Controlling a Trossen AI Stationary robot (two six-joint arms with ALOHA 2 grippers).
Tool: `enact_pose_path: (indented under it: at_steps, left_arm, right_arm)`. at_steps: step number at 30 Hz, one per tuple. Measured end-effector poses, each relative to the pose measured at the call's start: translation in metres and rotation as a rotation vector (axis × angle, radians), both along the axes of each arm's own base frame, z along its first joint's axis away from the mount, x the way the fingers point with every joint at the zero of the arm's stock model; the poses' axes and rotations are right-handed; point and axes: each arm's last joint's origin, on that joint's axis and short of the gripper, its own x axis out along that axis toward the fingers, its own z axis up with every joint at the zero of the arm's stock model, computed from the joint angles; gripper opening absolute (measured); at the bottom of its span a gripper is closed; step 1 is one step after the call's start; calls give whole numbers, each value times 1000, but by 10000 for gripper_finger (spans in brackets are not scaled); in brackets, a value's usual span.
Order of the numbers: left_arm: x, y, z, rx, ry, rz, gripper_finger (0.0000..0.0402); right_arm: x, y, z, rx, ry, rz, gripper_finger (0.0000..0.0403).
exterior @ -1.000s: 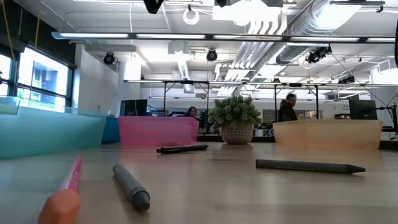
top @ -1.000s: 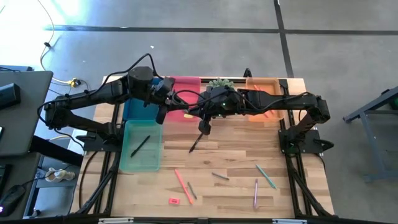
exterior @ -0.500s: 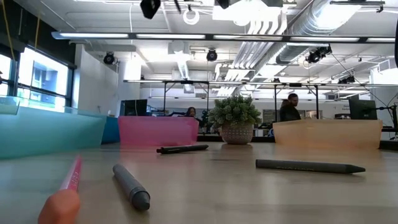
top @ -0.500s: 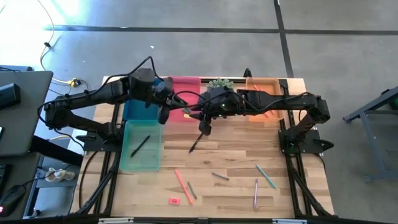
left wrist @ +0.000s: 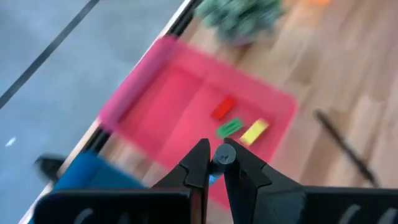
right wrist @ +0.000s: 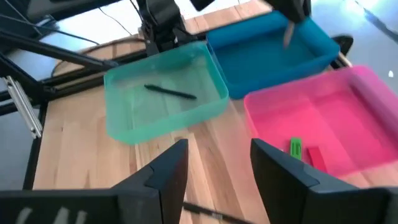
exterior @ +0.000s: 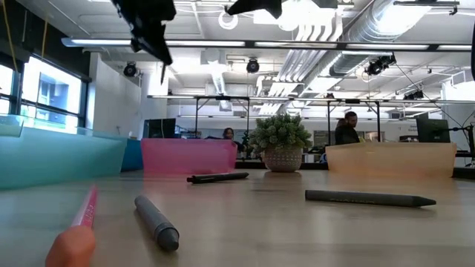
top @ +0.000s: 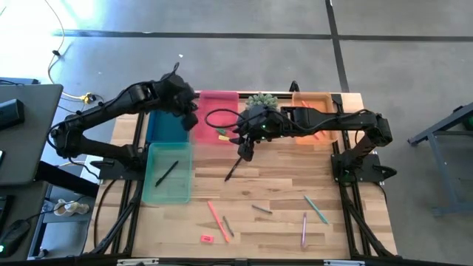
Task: Sort crayons/erasers/pens/pencils in bins
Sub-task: Put the gray crayon into the blue bin
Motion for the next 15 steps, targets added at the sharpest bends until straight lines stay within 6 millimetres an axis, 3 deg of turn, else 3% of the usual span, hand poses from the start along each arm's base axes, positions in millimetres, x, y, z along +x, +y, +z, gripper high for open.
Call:
enact_pose_path:
  at_steps: [9,15]
  left_arm:
    - [-31,21,-7,-42,110,260,22]
    - [-46,28,-37,-129,188,362,21]
  right_arm:
    - [6,-2,-13,-8,53,-93,167]
    - [11,-2,-26,24,110,-122,167]
